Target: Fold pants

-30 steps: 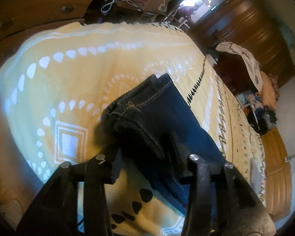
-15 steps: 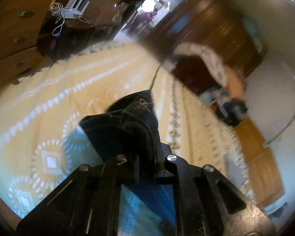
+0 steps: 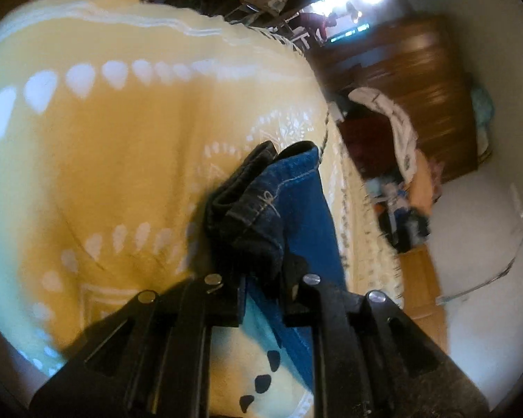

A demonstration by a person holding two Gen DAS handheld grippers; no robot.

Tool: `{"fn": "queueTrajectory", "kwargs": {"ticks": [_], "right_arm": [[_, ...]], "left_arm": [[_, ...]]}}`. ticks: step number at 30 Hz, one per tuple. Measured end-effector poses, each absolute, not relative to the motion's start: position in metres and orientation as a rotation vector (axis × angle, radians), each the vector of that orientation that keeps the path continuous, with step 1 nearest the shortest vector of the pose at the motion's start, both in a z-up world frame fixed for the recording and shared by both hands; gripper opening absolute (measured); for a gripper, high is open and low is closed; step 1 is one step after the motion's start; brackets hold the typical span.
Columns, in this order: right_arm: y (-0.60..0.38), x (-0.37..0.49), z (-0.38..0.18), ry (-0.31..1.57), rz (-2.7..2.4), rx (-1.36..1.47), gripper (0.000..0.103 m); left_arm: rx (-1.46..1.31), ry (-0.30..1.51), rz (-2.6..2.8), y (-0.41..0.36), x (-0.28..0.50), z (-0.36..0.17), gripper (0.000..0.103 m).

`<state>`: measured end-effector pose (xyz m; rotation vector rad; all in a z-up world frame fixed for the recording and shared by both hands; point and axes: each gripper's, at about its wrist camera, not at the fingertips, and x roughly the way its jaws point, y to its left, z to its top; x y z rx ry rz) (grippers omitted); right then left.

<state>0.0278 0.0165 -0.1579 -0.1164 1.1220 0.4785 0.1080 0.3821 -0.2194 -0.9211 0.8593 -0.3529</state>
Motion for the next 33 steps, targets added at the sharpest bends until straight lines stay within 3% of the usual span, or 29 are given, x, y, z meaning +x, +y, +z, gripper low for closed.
{"fn": "queueTrajectory", "kwargs": {"ticks": [4,6,9,11,13,21,23,24,25,30,33], "right_arm": [[0.019,0.028,-0.159,1.131,0.492,-0.123,0.017],[0.02,0.026,-0.157,1.131,0.498,-0.146,0.018],[0.018,0.027,-0.158,1.133,0.501,-0.137,0.018],[0.017,0.028,-0.158,1.132,0.498,-0.136,0.017],[0.018,0.029,-0.158,1.129,0.492,-0.14,0.015],[0.018,0.03,-0.159,1.128,0.485,-0.129,0.015],[0.018,0.03,-0.159,1.129,0.486,-0.128,0.015],[0.018,0.031,-0.159,1.129,0.486,-0.127,0.014],[0.018,0.031,-0.159,1.128,0.484,-0.127,0.013],[0.008,0.033,-0.147,1.117,0.487,-0.058,0.008],[-0.011,0.035,-0.126,1.083,0.484,0.049,0.008]], "left_arm": [[-0.922,0.856,-0.373,0.389,0.095,-0.208,0.019],[-0.911,0.853,-0.335,0.392,0.09,-0.208,0.029],[-0.929,0.861,-0.296,0.394,0.094,-0.215,0.031],[-0.858,0.843,-0.247,0.392,0.092,-0.2,0.039],[-0.828,0.804,-0.246,0.389,0.091,-0.187,0.057],[-0.877,0.877,-0.264,0.386,0.091,-0.205,0.057],[-0.855,0.861,-0.25,0.386,0.09,-0.201,0.052],[-0.83,0.857,-0.25,0.384,0.09,-0.197,0.029],[-0.807,0.867,-0.258,0.379,0.094,-0.194,0.017],[-0.736,0.96,-0.27,0.355,0.134,-0.177,0.013],[-0.748,0.878,-0.432,0.331,0.166,-0.12,0.011]]}}
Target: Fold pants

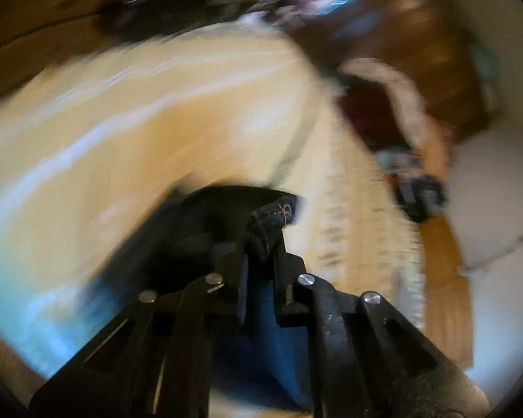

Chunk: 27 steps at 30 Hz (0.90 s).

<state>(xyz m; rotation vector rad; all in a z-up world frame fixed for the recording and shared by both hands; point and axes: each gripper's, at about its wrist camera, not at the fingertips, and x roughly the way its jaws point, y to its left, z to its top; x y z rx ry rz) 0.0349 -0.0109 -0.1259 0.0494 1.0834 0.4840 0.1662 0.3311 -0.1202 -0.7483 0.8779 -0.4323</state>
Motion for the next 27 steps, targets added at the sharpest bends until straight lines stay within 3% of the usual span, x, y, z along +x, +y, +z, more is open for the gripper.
{"fn": "queueTrajectory", "kwargs": {"ticks": [3,5,7,13,14,19,27], "right_arm": [[-0.025,0.036,-0.103,1.036,0.458,0.092,0.008],[-0.029,0.035,-0.093,1.008,0.447,0.095,0.008],[-0.026,0.034,-0.091,0.997,0.45,0.095,0.008],[0.004,0.03,-0.141,1.13,0.503,-0.01,0.008],[0.006,0.03,-0.148,1.15,0.506,-0.022,0.008],[0.007,0.033,-0.152,1.16,0.51,-0.028,0.008],[0.004,0.025,-0.141,1.125,0.502,-0.026,0.008]], "left_arm": [[-0.719,0.741,-0.558,0.318,0.172,-0.054,0.011],[-0.72,0.674,-0.579,0.327,0.162,-0.043,0.011],[-0.736,0.674,-0.55,0.341,0.155,-0.061,0.011],[-0.965,0.954,-0.298,0.411,0.119,-0.24,0.011],[-1.036,0.904,-0.342,0.414,0.114,-0.249,0.011],[-0.874,0.892,-0.313,0.401,0.12,-0.227,0.012],[-0.876,0.835,-0.358,0.41,0.105,-0.208,0.012]]}}
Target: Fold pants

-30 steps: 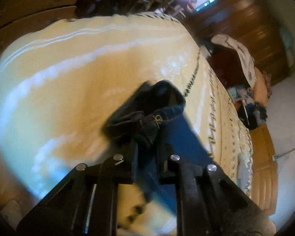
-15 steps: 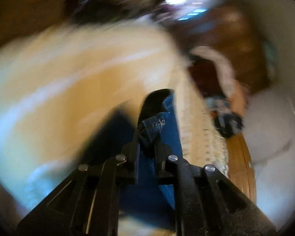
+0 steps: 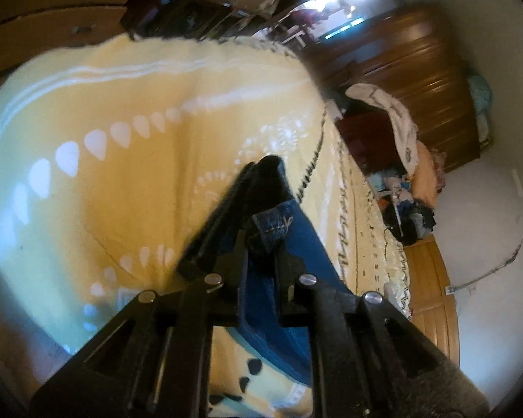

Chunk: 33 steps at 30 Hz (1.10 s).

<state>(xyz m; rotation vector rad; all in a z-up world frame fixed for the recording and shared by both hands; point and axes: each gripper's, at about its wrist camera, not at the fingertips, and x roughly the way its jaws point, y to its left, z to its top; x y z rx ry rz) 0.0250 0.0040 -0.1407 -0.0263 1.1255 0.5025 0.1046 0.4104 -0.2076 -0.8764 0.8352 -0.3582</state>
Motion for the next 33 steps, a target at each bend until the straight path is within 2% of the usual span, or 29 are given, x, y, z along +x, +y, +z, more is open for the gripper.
{"fn": "queueTrajectory", "kwargs": {"ticks": [5,10,13,18,21,23,24,25,33], "right_arm": [[0.005,0.025,-0.141,1.134,0.519,-0.045,0.008],[-0.004,0.022,-0.119,1.081,0.507,-0.02,0.007],[-0.009,0.02,-0.112,1.073,0.522,0.005,0.002],[-0.003,0.015,-0.15,1.174,0.516,-0.046,0.002],[-0.004,0.004,-0.142,1.129,0.493,-0.077,0.002],[-0.011,-0.002,-0.136,1.102,0.475,-0.081,0.011],[-0.014,-0.004,-0.136,1.092,0.467,-0.091,0.023],[-0.016,-0.005,-0.137,1.09,0.463,-0.098,0.028],[-0.002,0.008,-0.146,1.074,0.479,-0.134,0.029]], "left_arm": [[-0.944,0.875,-0.336,0.415,0.111,-0.241,0.013],[-0.902,0.863,-0.344,0.412,0.114,-0.223,0.013],[-0.903,0.869,-0.343,0.413,0.114,-0.226,0.013],[-0.938,0.862,-0.36,0.416,0.111,-0.233,0.015],[-0.927,0.872,-0.356,0.415,0.112,-0.228,0.015],[-0.935,0.871,-0.355,0.416,0.111,-0.229,0.015],[-0.944,0.868,-0.355,0.416,0.111,-0.23,0.015],[-0.951,0.866,-0.356,0.418,0.111,-0.231,0.015],[-0.948,0.871,-0.347,0.416,0.11,-0.229,0.015]]}}
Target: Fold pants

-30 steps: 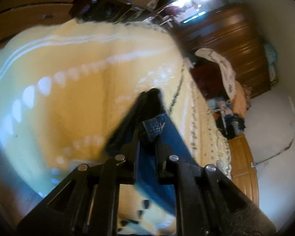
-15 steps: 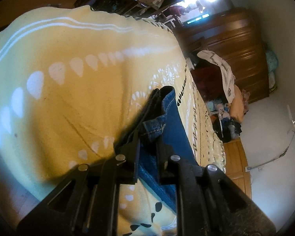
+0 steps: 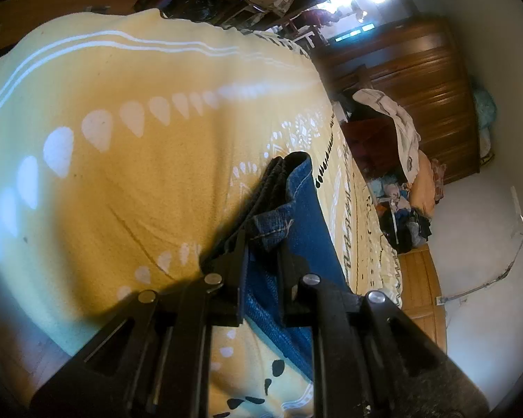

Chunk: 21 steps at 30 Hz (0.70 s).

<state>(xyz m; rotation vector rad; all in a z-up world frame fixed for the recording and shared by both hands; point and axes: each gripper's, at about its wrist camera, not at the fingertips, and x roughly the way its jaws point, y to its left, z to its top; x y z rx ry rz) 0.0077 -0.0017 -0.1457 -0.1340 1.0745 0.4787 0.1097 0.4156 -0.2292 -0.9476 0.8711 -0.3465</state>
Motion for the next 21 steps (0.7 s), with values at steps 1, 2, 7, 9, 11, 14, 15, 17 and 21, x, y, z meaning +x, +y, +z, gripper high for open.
{"fn": "queueTrajectory", "kwargs": {"ticks": [1,2,7,9,11,14,15,17,21], "right_arm": [[0.002,0.01,-0.148,1.074,0.475,-0.146,0.029],[0.004,0.012,-0.151,1.073,0.472,-0.163,0.029],[0.01,0.014,-0.156,1.088,0.482,-0.196,0.016],[0.007,0.015,-0.155,1.089,0.475,-0.175,0.011],[0.004,0.011,-0.146,1.071,0.477,-0.153,0.008],[0.001,0.004,-0.131,1.045,0.488,-0.146,0.007],[0.001,0.004,-0.13,1.05,0.495,-0.139,0.007],[0.003,0.005,-0.137,1.076,0.503,-0.138,0.007],[0.008,0.007,-0.158,1.121,0.51,-0.143,0.007]], "left_arm": [[-0.946,0.871,-0.345,0.415,0.109,-0.229,0.015],[-0.945,0.871,-0.343,0.414,0.109,-0.229,0.015],[-0.941,0.874,-0.347,0.415,0.109,-0.228,0.015],[-0.944,0.874,-0.346,0.414,0.108,-0.228,0.015],[-0.945,0.874,-0.347,0.414,0.108,-0.227,0.015],[-0.944,0.875,-0.352,0.414,0.108,-0.227,0.015],[-0.946,0.874,-0.354,0.414,0.108,-0.228,0.015],[-0.958,0.868,-0.357,0.415,0.108,-0.23,0.015],[-0.961,0.866,-0.359,0.415,0.108,-0.231,0.015]]}}
